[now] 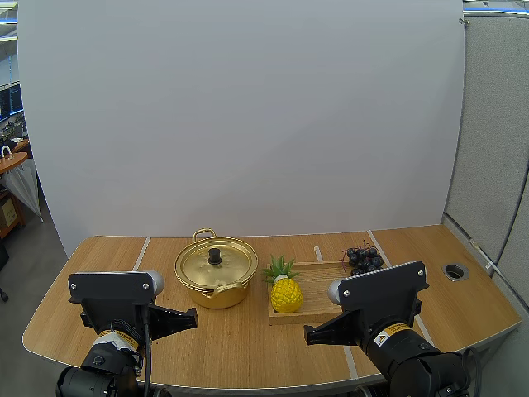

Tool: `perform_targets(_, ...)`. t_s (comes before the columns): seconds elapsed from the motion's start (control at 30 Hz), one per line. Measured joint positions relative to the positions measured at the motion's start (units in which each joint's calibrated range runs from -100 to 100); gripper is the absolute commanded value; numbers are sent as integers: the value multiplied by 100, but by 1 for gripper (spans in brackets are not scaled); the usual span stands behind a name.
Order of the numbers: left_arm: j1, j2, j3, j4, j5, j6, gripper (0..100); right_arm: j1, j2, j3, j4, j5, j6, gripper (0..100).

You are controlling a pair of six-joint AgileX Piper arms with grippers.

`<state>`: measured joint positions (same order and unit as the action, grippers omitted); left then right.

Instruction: Open the pot, put the grape inside, and close it

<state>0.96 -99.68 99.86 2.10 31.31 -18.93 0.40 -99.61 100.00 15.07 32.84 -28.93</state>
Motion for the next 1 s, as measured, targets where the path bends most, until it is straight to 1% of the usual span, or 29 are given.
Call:
perform_targets(0.63, 0, 0, -20, 0, 100, 0, 0, 0, 0, 0, 207, 42, 12, 0)
perform_targets(0.7, 0, 0, -134, 0, 244, 0, 0, 0, 0, -23, 207, 173, 12, 0)
perform_targets(0.77, 0, -9, -490, 0, 525, 0, 0, 0, 0, -96, 207, 373, 12, 0)
perform_targets(0.87, 0, -9, -637, 0, 635, 0, 0, 0, 0, -260, 207, 496, 12, 0)
perform_targets(1.0, 0, -9, -986, 0, 858, 0, 0, 0, -2, -736, 207, 750, 12, 0)
